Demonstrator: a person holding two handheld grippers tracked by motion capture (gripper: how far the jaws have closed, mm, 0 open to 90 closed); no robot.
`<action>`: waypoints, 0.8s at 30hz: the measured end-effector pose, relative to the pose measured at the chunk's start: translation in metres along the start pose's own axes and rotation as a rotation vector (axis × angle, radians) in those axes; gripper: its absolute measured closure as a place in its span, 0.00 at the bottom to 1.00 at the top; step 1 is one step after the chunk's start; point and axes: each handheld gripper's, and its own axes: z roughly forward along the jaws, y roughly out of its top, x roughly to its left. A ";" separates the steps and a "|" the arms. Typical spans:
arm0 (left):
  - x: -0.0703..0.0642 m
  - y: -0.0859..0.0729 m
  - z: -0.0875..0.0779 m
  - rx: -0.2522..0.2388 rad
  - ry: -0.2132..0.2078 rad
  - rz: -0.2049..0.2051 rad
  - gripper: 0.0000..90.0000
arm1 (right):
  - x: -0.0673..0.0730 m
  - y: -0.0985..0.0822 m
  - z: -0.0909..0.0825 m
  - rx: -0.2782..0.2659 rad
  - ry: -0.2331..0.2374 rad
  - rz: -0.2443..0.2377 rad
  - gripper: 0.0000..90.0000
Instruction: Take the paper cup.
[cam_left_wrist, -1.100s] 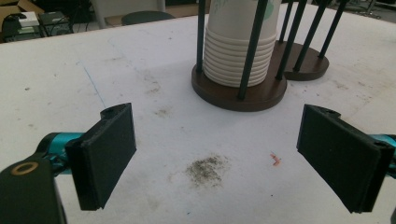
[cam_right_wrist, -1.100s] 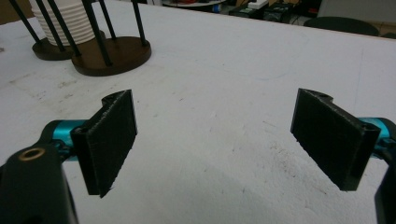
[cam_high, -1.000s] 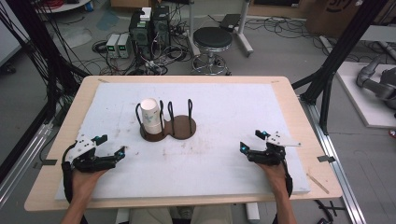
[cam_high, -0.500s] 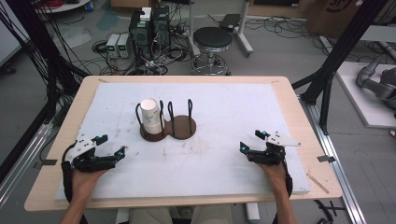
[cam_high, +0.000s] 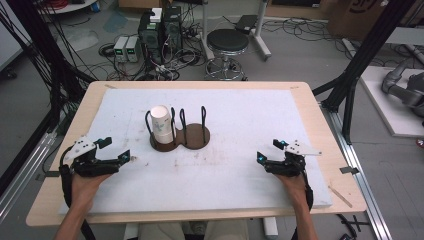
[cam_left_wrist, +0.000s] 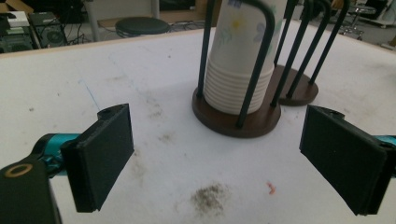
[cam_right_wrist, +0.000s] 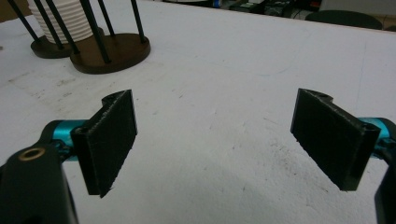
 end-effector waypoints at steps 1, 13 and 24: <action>0.001 0.005 0.000 0.000 -0.003 0.007 0.11 | 0.000 0.000 0.000 0.001 -0.001 -0.003 0.16; 0.004 0.073 0.008 -0.026 -0.044 0.068 0.11 | 0.000 0.000 0.000 0.005 0.000 -0.005 0.17; 0.007 0.113 0.025 -0.027 -0.073 0.086 0.11 | 0.000 0.000 0.000 0.004 0.005 0.002 0.17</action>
